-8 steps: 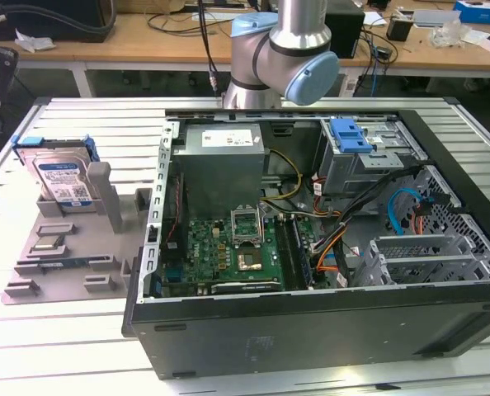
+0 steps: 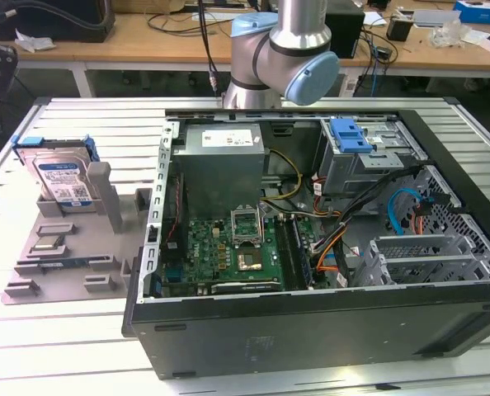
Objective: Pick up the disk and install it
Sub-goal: 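Pick up the disk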
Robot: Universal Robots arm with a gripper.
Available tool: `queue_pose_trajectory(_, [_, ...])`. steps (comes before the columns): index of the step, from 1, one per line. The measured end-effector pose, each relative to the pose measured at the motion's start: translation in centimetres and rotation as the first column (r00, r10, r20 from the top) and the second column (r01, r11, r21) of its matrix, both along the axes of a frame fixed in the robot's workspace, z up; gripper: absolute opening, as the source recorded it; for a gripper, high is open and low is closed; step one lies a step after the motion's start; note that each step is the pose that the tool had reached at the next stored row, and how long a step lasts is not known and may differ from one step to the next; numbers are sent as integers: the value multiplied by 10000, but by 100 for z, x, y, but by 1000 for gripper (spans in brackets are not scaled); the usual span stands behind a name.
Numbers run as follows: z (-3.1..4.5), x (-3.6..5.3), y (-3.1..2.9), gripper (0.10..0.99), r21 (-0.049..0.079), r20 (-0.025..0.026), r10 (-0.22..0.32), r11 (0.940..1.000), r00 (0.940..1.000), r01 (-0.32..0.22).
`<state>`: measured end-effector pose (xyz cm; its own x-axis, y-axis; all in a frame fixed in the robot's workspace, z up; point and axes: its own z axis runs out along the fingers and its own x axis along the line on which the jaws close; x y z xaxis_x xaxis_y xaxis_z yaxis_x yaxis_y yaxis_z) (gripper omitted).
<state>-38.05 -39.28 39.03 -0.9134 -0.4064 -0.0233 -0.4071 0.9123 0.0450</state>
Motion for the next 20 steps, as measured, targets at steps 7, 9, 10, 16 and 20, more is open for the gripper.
queue_pose_trajectory(7, [0, 1, 0, 106, -54, -7, 1339, 9910, 9910, -1339])
queue_pose_trajectory(9, [0, 0, 0, 106, -148, -20, 1569, 9875, 9876, -1569])
queue_pose_trajectory(10, [0, 0, 0, 106, -194, -28, 1656, 9860, 9862, -1656])
queue_pose_trajectory(16, [0, 0, 0, 106, -253, -38, 2917, 9562, 9565, -2917])
queue_pose_trajectory(20, [0, 0, 0, 106, -254, -38, 3574, 9336, 9340, -3573])
